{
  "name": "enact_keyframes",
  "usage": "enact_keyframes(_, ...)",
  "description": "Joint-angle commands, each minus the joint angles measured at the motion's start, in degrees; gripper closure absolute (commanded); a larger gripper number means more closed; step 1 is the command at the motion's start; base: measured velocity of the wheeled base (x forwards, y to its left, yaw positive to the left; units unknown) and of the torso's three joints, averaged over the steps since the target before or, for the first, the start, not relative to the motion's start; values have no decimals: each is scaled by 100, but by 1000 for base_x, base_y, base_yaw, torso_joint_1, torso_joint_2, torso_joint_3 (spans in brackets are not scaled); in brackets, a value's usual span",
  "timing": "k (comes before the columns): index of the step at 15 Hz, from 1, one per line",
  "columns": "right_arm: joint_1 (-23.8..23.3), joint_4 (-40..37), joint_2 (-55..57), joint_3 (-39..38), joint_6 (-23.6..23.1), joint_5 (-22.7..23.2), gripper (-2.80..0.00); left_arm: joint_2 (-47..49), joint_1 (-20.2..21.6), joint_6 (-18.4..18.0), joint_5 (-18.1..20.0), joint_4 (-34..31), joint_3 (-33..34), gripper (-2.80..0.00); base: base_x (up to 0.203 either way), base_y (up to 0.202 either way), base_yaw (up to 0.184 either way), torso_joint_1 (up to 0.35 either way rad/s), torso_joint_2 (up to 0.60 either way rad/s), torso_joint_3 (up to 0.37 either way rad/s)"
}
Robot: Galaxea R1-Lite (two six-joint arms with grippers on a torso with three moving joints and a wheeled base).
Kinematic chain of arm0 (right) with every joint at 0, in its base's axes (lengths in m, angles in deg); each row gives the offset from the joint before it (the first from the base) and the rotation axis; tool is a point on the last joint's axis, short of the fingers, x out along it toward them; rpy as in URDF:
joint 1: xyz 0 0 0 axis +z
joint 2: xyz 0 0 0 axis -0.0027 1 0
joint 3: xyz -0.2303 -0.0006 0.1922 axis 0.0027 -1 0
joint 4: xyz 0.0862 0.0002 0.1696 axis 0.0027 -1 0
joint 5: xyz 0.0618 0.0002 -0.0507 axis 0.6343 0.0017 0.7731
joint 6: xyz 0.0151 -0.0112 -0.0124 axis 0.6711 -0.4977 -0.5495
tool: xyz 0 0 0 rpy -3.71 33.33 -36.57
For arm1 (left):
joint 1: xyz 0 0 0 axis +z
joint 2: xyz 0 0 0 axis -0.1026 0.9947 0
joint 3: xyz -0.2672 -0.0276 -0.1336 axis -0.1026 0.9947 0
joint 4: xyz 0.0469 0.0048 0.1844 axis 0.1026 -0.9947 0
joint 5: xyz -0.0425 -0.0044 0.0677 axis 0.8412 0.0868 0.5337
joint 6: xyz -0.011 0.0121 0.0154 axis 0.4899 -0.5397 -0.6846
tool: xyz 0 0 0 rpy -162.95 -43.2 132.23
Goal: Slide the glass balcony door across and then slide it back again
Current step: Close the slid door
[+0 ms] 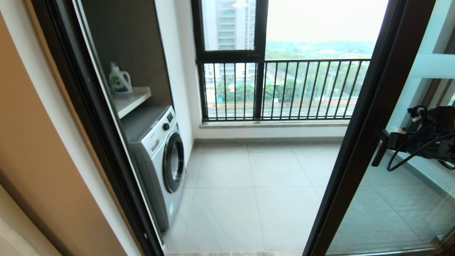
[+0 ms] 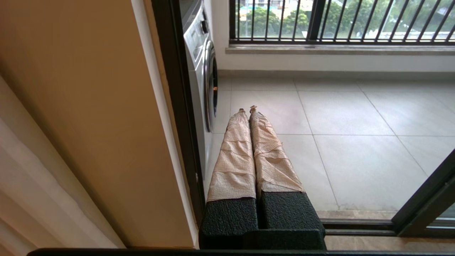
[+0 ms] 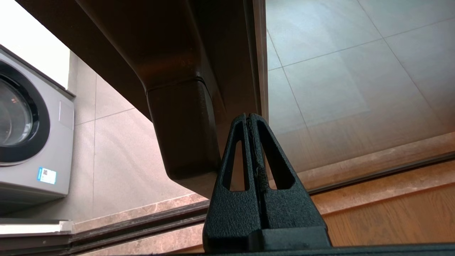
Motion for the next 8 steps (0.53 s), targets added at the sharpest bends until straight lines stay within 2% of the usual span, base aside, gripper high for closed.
enact_keyframes(1, 111, 1, -39, -54, 5, 22, 0, 9, 1, -2, -1, -1, 9, 0, 0, 0, 0, 0, 0, 0)
enact_keyframes(8, 257, 53, -49, -133, 41, 13, 0, 9, 1, -2, -1, -1, 9, 0, 0, 0, 0, 0, 0, 0)
